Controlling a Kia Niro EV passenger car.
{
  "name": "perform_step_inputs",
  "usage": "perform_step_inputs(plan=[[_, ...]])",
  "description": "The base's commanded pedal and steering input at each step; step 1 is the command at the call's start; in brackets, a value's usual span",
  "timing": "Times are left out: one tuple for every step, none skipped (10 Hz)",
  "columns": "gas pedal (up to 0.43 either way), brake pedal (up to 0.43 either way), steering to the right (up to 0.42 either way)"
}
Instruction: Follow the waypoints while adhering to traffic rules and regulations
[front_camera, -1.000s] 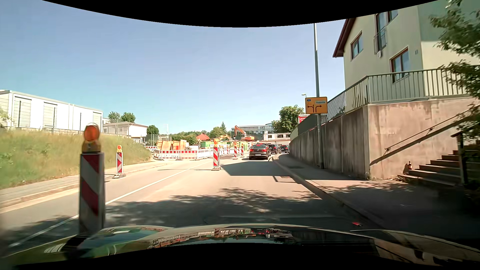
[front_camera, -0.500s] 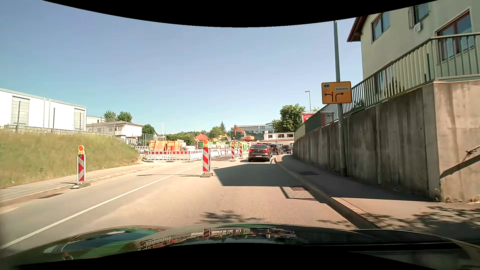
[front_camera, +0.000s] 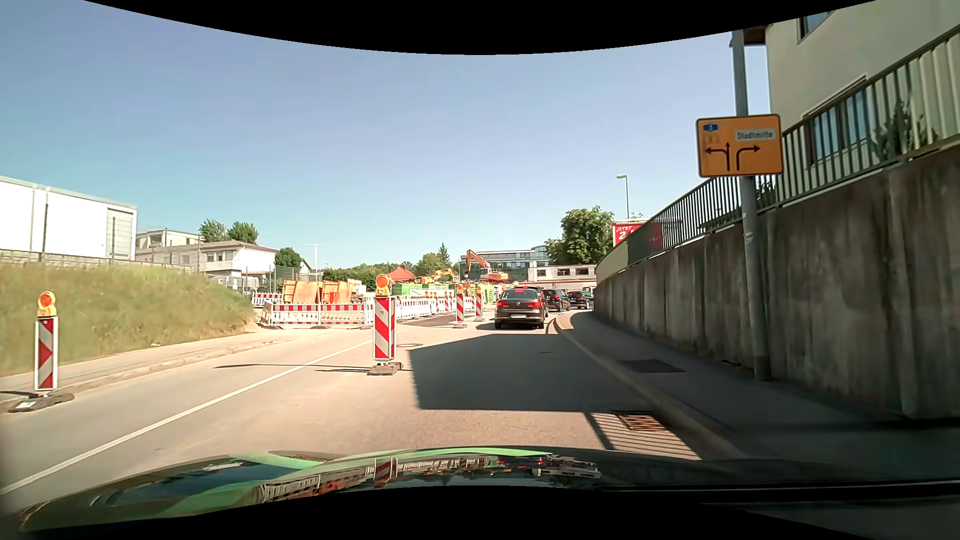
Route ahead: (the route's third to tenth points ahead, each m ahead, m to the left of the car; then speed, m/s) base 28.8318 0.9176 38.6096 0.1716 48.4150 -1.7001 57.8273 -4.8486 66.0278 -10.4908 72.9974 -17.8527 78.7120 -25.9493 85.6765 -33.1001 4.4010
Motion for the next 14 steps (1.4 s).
perform_step_inputs(plan=[[0.000, 0.000, -0.002], [0.000, 0.000, -0.002], [0.000, 0.000, -0.001], [0.000, 0.000, -0.002], [0.000, 0.000, -0.002], [0.000, 0.000, -0.002], [0.000, 0.000, -0.001], [0.000, 0.000, -0.002], [0.000, 0.000, -0.002], [0.000, 0.000, -0.001], [0.000, 0.000, -0.002], [0.000, 0.000, -0.002], [0.000, 0.000, -0.001], [0.000, 0.000, -0.002]])
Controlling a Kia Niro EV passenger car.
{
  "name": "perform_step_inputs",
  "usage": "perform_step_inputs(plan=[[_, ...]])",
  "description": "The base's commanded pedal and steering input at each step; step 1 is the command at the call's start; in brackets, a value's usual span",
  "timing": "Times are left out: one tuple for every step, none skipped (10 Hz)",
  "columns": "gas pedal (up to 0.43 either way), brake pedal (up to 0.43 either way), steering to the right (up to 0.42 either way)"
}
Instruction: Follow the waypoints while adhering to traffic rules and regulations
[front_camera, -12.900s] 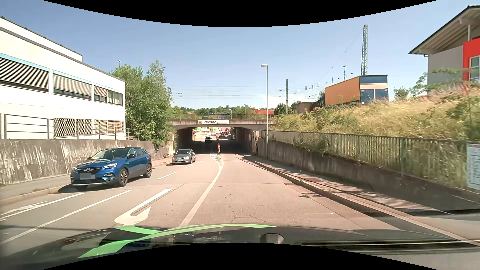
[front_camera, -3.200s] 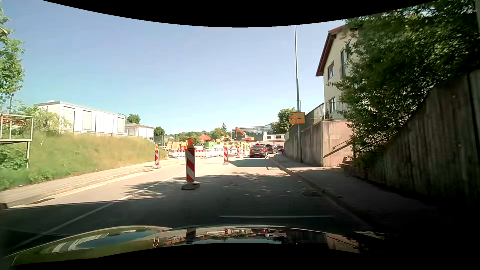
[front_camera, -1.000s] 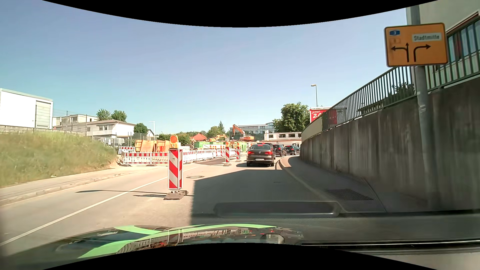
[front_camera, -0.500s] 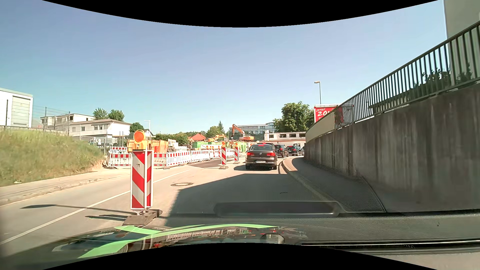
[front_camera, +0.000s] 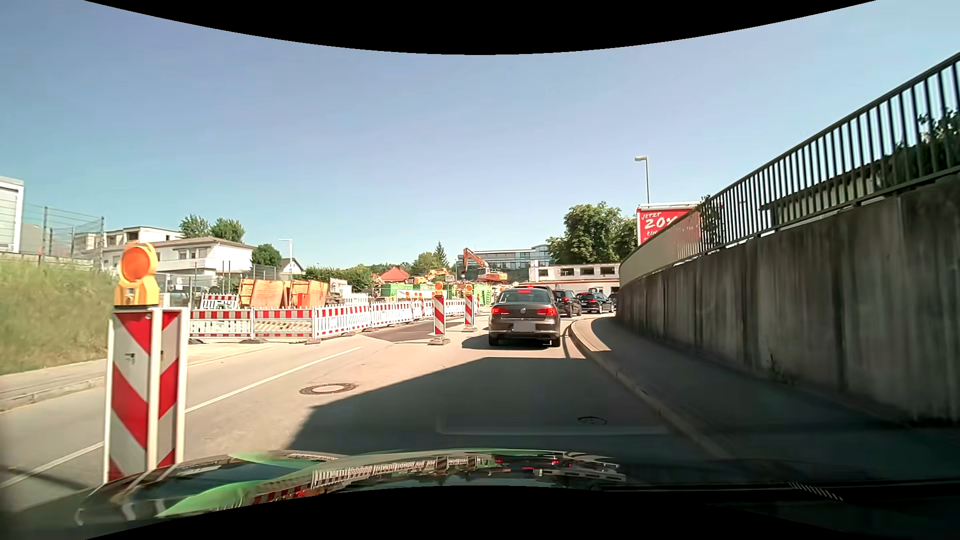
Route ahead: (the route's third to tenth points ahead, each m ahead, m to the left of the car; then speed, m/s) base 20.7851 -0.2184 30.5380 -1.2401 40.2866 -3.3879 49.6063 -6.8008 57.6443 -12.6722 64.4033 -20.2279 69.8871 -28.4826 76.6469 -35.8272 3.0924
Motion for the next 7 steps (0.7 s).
perform_step_inputs(plan=[[0.000, 0.000, -0.002], [0.000, 0.000, -0.002], [0.000, 0.000, -0.001], [0.000, 0.000, -0.001], [0.000, 0.000, 0.001], [0.000, 0.000, 0.006], [0.000, 0.000, 0.009]])
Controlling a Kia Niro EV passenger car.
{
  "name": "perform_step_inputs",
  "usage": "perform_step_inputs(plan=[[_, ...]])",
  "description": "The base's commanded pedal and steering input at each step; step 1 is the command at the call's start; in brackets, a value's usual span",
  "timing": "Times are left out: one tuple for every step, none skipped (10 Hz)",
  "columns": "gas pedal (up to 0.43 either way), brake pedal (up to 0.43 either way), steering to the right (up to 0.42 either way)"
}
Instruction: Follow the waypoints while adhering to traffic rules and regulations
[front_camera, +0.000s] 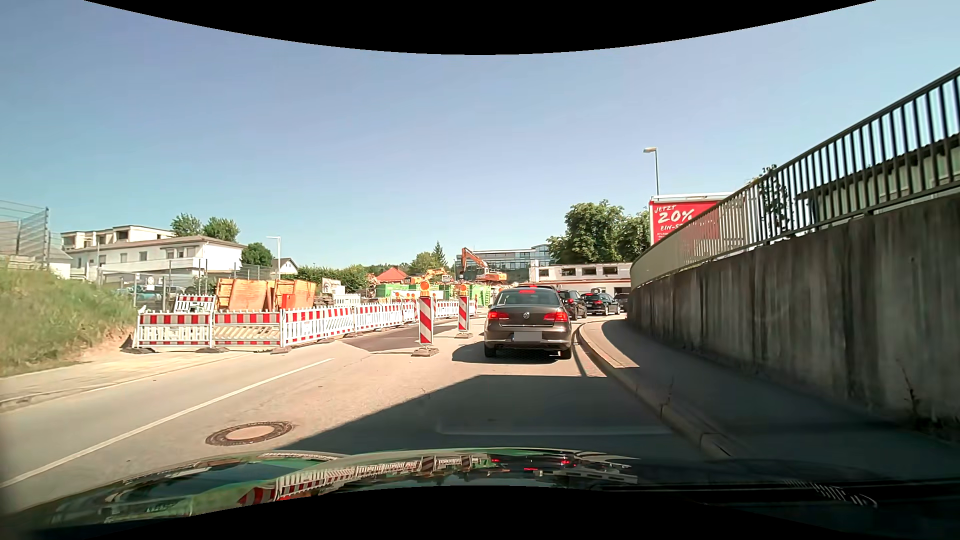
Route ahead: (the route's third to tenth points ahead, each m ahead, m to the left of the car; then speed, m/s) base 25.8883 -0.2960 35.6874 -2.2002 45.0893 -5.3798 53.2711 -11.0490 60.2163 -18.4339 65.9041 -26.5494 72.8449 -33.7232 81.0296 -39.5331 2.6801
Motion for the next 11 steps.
perform_step_inputs(plan=[[0.000, 0.000, 0.009], [0.000, 0.000, 0.011], [0.000, 0.000, 0.013], [0.000, 0.043, 0.019], [0.000, 0.091, 0.022], [0.000, 0.116, 0.026], [0.000, 0.116, 0.030], [0.000, 0.128, 0.033], [0.000, 0.140, 0.033], [0.000, 0.183, 0.032], [0.000, 0.213, 0.033]])
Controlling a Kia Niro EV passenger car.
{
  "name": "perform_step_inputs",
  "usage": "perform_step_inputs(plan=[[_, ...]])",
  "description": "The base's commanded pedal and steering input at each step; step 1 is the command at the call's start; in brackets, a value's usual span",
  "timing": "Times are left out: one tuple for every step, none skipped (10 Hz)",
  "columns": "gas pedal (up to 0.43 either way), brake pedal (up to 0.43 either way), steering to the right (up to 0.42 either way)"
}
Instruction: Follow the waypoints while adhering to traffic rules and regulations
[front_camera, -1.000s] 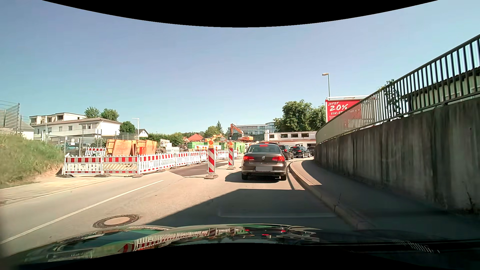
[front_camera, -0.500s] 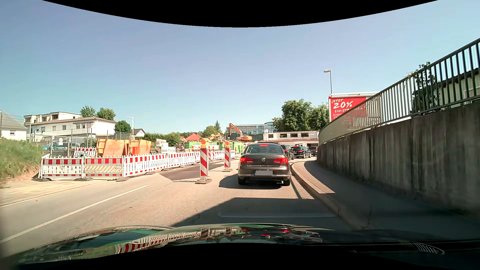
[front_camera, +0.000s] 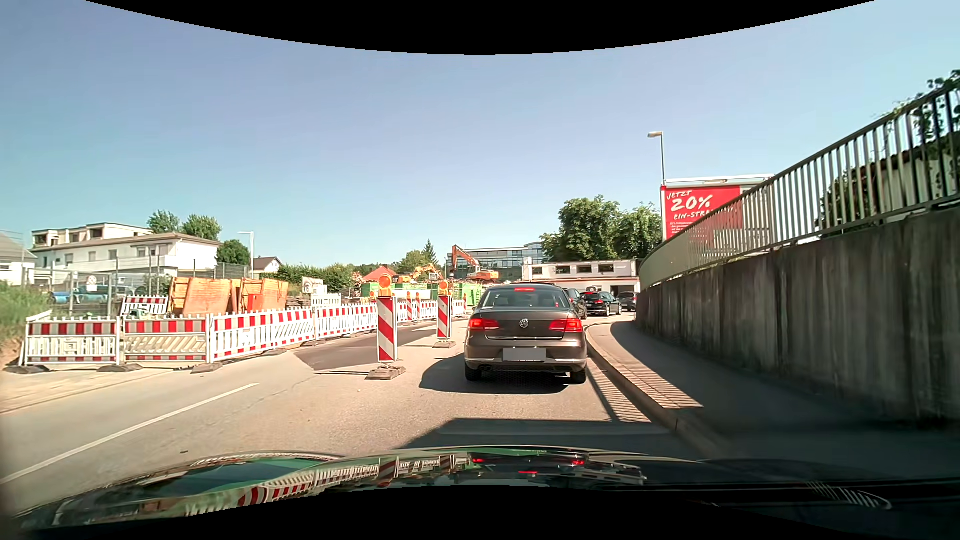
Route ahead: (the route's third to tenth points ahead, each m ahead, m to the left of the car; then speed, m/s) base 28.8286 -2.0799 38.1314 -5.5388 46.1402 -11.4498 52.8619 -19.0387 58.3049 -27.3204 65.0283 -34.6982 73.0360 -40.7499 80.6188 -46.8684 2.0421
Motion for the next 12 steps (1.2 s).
perform_step_inputs(plan=[[0.000, 0.201, 0.033], [0.000, 0.189, 0.033], [0.000, 0.183, 0.033], [0.000, 0.171, 0.033], [0.000, 0.159, 0.032], [0.000, 0.152, 0.033], [0.000, 0.159, 0.033], [0.000, 0.159, 0.033], [0.000, 0.165, 0.032], [0.000, 0.159, 0.032], [0.000, 0.159, 0.031], [0.000, 0.159, 0.030]])
